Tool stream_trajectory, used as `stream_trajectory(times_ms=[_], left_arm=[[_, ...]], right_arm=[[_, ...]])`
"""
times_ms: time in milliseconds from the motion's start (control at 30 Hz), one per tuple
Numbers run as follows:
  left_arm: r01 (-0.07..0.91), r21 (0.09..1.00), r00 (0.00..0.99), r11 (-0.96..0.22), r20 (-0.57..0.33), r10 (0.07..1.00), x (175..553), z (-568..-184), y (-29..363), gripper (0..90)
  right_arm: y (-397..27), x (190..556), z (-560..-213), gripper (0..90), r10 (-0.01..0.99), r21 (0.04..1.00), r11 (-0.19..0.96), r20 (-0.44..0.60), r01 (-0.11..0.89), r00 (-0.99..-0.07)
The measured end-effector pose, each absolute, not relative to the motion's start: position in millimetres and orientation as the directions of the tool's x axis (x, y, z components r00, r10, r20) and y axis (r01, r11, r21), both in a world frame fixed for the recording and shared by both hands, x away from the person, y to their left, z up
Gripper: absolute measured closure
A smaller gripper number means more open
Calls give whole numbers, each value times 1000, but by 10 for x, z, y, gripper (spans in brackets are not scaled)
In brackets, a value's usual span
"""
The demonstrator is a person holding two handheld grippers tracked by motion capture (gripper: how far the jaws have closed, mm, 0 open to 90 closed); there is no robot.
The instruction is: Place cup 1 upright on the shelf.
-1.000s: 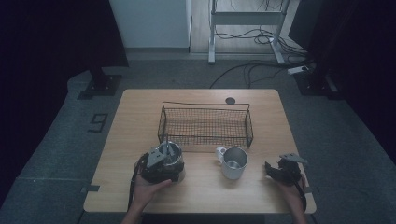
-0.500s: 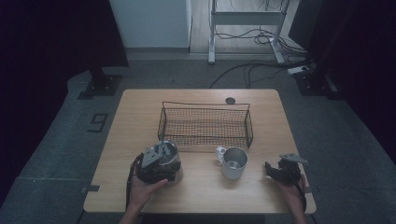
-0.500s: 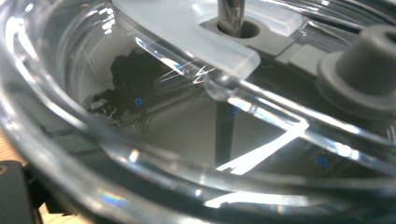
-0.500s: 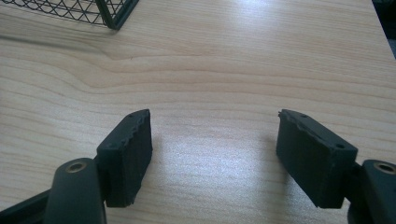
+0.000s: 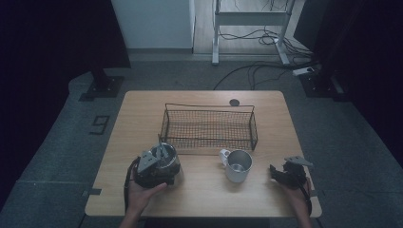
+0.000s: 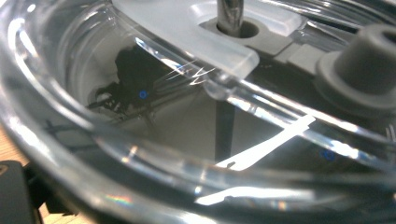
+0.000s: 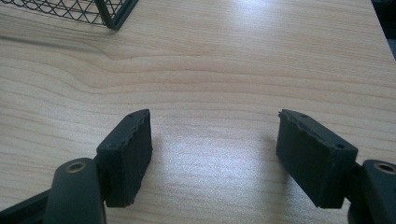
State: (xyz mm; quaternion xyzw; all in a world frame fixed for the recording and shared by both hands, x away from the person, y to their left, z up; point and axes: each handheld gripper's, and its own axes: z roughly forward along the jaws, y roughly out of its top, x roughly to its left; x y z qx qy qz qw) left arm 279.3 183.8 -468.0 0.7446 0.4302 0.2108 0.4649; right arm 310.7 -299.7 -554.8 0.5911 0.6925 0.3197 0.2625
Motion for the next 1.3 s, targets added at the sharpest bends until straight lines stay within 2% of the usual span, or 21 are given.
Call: stream_trajectory(times_ms=[367,900,1300], left_arm=[[446,879,511,-171,-93,854,2767,-4600,1790,39],[438,887,431,-149,-62,900,2851,-4173,1792,39],[395,900,453,-183,-17,891,2922,-3897,1584,39]], right_arm=[[-3003,3108,-5548,267,986,754,97,17,650,-167],[-2998,3117,-5549,264,987,753,94,18,651,-162],[-3005,3129,-5548,264,986,754,95,21,650,-168]])
